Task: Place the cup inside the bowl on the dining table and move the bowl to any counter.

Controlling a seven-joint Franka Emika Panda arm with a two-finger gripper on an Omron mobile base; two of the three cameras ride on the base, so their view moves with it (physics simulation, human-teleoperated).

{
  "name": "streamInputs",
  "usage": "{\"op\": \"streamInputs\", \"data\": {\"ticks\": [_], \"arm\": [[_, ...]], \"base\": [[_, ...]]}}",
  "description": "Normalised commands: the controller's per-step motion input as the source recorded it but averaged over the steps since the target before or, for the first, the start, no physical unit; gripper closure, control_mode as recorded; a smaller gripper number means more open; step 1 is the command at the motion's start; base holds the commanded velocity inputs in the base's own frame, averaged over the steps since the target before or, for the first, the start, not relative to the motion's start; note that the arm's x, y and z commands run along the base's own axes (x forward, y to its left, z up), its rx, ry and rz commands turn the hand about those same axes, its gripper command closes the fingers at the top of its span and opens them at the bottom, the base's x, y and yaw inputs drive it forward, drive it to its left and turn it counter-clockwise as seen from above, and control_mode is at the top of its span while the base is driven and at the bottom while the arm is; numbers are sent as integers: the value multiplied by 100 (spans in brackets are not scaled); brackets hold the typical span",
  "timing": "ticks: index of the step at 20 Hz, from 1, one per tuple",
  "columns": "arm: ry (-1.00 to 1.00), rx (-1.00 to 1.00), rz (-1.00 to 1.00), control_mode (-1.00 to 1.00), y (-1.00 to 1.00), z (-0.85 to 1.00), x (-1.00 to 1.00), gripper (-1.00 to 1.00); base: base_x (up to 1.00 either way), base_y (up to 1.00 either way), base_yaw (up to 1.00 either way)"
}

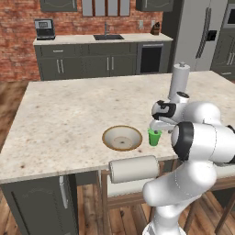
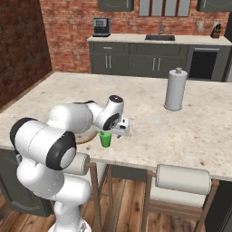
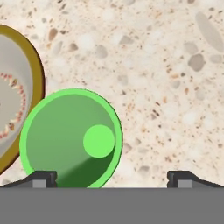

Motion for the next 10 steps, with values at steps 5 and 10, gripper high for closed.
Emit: {"op": "streamInputs", "data": {"ticks": [5,10], "arm": [[0,0,0,-100,-2,-1,14,-100],[0,0,0,-100,-4,0,19,-100]], "base": [[0,0,0],[0,0,0]]}}
